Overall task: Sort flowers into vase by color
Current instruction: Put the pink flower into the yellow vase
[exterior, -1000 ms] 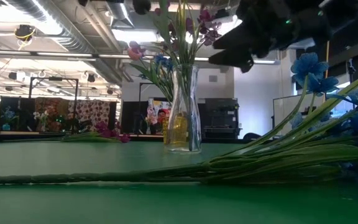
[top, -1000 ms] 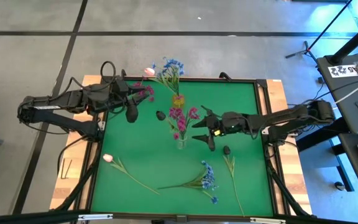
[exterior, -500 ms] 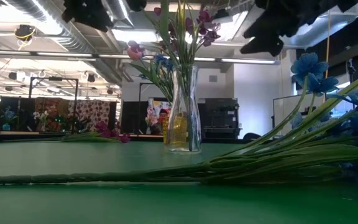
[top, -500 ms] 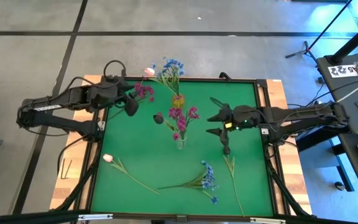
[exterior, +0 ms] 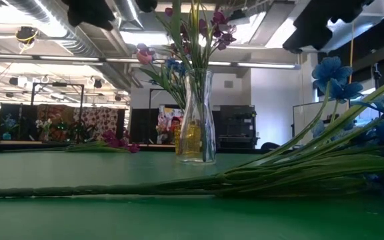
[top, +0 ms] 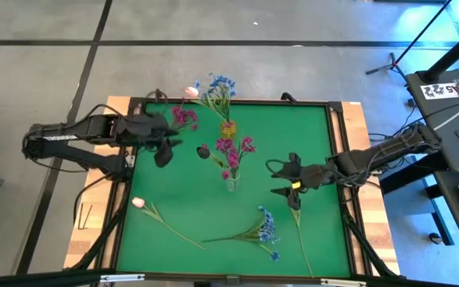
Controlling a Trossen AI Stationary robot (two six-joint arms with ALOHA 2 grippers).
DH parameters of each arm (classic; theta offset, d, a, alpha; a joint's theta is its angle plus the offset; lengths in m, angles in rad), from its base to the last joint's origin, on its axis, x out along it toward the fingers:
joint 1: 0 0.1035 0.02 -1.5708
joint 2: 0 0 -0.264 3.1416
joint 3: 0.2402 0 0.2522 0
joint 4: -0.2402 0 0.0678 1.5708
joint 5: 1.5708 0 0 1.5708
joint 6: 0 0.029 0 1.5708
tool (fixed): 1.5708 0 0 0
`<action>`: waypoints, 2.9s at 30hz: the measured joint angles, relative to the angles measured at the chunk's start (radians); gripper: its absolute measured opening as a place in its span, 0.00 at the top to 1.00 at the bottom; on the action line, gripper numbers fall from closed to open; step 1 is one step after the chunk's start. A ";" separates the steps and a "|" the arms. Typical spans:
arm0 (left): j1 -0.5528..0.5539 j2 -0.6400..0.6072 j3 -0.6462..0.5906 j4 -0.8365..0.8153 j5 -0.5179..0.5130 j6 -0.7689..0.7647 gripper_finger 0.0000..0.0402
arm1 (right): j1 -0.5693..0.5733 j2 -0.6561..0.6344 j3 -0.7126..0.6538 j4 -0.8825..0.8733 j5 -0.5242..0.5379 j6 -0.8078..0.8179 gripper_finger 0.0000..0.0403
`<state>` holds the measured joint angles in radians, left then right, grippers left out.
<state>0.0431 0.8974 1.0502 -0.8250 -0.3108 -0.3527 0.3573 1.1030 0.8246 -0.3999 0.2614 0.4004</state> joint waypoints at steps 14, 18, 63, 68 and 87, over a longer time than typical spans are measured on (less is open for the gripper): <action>-0.335 0.142 0.000 -0.186 0.062 -0.477 0.61 | 0.035 0.000 0.000 0.009 0.072 0.019 0.38; -0.448 0.239 0.000 -0.269 0.073 -0.488 0.61 | 0.035 0.000 0.000 0.009 0.087 0.018 0.38; -0.764 0.839 -0.119 -0.004 0.314 -0.335 0.69 | 0.035 0.000 -0.002 0.045 0.095 -0.032 0.38; -0.730 0.836 -0.123 -0.015 0.315 -0.284 0.88 | 0.035 0.000 -0.002 0.049 0.095 -0.039 0.38; -0.575 0.574 0.157 -0.443 0.218 -0.292 0.99 | 0.035 0.000 0.006 0.263 0.012 -0.191 0.38</action>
<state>-0.5323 1.4714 1.2076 -1.2681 -0.0925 -0.6445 0.3923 1.1027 0.8303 -0.1365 0.2736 0.2091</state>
